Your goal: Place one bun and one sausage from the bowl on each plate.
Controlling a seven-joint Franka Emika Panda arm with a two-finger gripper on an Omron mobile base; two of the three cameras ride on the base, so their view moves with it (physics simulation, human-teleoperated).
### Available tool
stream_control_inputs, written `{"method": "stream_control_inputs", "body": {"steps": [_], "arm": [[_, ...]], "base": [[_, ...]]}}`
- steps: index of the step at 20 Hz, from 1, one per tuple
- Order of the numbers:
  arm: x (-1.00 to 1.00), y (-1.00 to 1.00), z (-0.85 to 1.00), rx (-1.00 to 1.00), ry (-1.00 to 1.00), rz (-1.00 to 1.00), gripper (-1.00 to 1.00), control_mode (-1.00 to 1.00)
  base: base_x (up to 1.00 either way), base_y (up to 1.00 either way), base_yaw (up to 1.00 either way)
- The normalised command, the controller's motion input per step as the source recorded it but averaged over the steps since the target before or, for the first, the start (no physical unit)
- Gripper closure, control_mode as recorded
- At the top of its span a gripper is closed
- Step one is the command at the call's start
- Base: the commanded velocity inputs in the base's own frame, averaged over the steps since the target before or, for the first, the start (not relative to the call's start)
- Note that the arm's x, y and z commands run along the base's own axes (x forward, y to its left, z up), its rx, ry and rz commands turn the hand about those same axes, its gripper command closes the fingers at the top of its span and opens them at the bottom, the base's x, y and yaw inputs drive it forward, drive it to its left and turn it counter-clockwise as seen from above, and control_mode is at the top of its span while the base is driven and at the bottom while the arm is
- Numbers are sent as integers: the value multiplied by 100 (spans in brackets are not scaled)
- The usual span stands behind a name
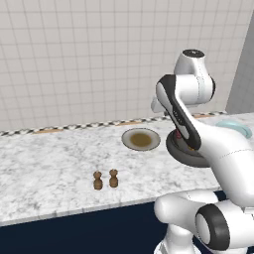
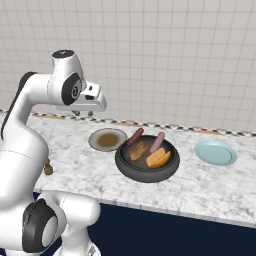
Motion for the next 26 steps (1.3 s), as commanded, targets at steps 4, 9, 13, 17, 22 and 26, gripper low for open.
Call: {"method": "stream_control_inputs", "body": {"steps": [4,9,13,17,22,26], "arm": [[1,-4,-27,-1,0,3,-100,-100],[3,-40,-57,-2,2,2,-100,-100],[7,-61,-9,0,4,-7,-100,-100],[28,-95,0,1,23,-7,-100,-100],[14,-66,-21,0,15,-6,-100,-100],[24,-54,-46,0,12,-6,-100,-100]], "base": [[0,0,0],[0,0,0],[0,0,0],[0,0,0],[0,0,0],[0,0,0]]}}
